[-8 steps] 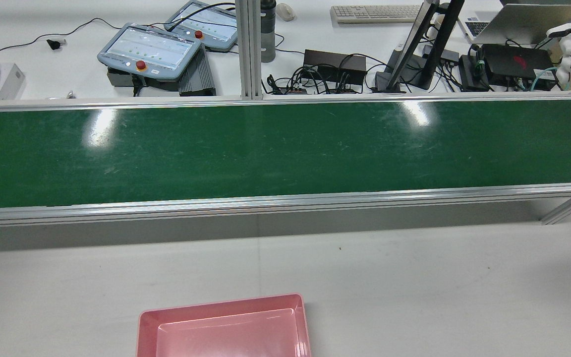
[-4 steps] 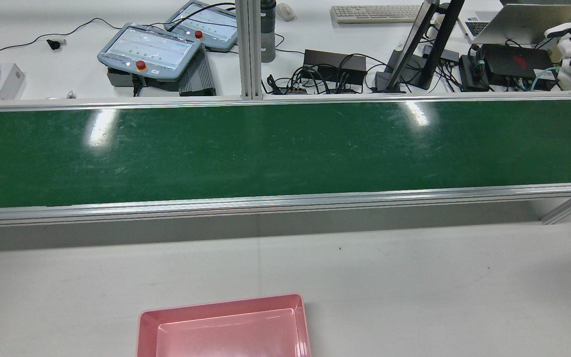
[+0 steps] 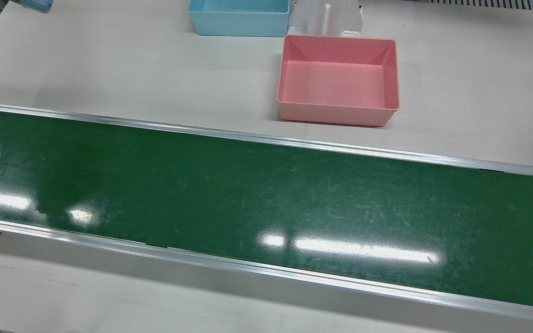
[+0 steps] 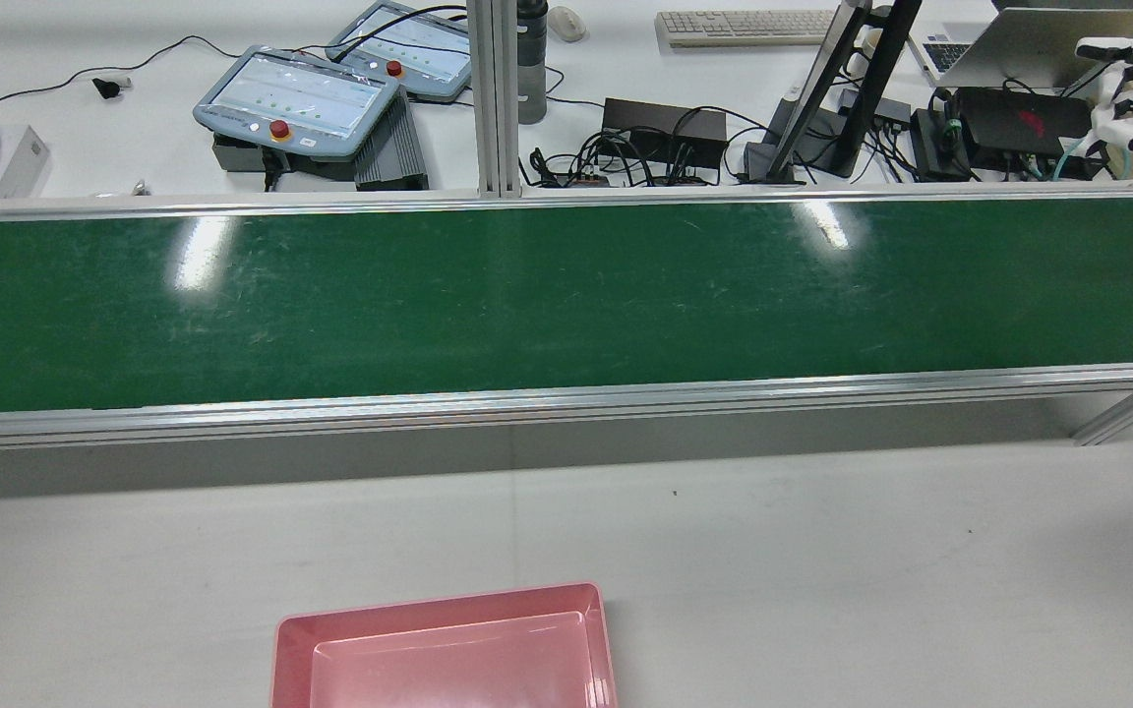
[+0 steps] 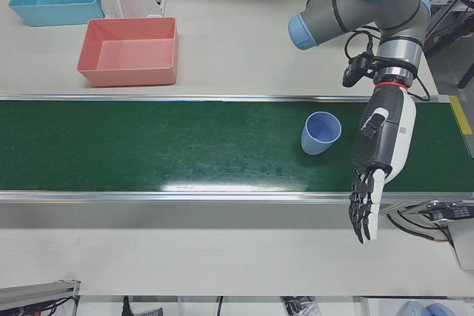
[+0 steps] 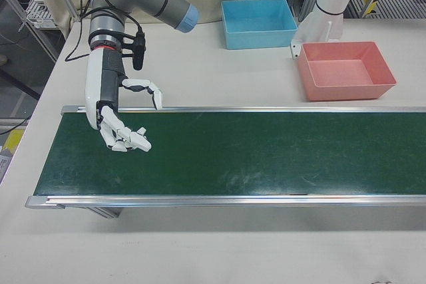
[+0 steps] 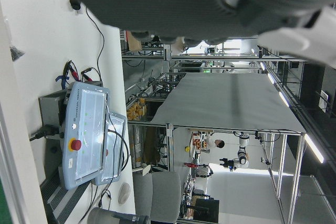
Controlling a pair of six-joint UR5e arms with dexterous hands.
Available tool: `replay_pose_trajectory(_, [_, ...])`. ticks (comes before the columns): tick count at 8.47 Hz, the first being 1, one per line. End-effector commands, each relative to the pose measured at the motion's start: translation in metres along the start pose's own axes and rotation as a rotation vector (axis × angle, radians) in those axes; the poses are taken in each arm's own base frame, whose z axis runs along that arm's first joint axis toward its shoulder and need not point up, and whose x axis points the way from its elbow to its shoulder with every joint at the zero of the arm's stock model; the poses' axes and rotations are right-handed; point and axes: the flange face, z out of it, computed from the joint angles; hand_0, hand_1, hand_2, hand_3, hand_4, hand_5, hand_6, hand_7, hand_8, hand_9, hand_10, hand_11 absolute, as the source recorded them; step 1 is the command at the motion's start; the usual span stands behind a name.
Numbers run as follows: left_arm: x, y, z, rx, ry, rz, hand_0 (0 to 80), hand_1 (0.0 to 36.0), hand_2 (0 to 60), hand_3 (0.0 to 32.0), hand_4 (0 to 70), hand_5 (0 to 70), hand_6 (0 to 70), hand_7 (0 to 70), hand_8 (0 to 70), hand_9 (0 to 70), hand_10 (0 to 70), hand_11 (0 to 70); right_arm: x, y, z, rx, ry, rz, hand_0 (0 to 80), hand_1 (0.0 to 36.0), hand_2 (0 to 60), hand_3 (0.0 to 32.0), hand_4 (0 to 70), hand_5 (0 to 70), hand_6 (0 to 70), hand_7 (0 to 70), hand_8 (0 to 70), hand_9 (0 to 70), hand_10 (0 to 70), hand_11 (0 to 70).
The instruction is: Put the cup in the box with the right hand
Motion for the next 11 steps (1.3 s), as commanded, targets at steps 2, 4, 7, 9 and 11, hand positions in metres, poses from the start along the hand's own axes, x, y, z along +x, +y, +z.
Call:
replay_pose_trajectory(2, [-0.001,0.000,0.000,-0.001,-0.001,0.000,0.0,0.0,0.0,0.0,0.0,0.0,0.0,0.0,0.0,0.0,0.0,0.0,0.001,0.008,0.005,0.019,0.016,-0.001,80.0,26.3,0.8,0.0,22.9,20.9,30.3,70.0,55.5,70.0,61.2,70.0])
replay_pose_trajectory(4, [0.000,0.000,0.000,-0.001,0.000,0.000,0.0,0.0,0.0,0.0,0.0,0.0,0.0,0.0,0.0,0.0,0.0,0.0,0.000,0.013,0.010,0.007,0.012,0.000,75.3,36.0,60.0,0.0,58.2,26.0,40.5,70.0,70.0,70.0,70.0,70.0])
replay_pose_trajectory(7, [0.000,0.000,0.000,-0.001,0.000,0.000,0.0,0.0,0.0,0.0,0.0,0.0,0.0,0.0,0.0,0.0,0.0,0.0,0.000,0.012,0.010,0.010,0.012,0.000,69.4,36.0,60.0,0.0,70.0,28.2,44.3,70.0,70.0,70.0,70.0,70.0])
replay_pose_trajectory(9, [0.000,0.000,0.000,-0.001,0.000,0.000,0.0,0.0,0.0,0.0,0.0,0.0,0.0,0.0,0.0,0.0,0.0,0.0,0.000,0.011,0.010,0.013,0.009,-0.001,65.4,36.0,60.0,0.0,70.0,27.6,42.9,70.0,70.0,70.0,70.0,70.0])
replay_pose_trajectory(11, [0.000,0.000,0.000,-0.001,0.000,0.000,0.0,0.0,0.0,0.0,0.0,0.0,0.0,0.0,0.0,0.0,0.0,0.0,-0.001,0.012,0.010,0.009,0.010,0.000,64.5,36.0,60.0,0.0,70.0,26.4,40.9,70.0,70.0,70.0,70.0,70.0])
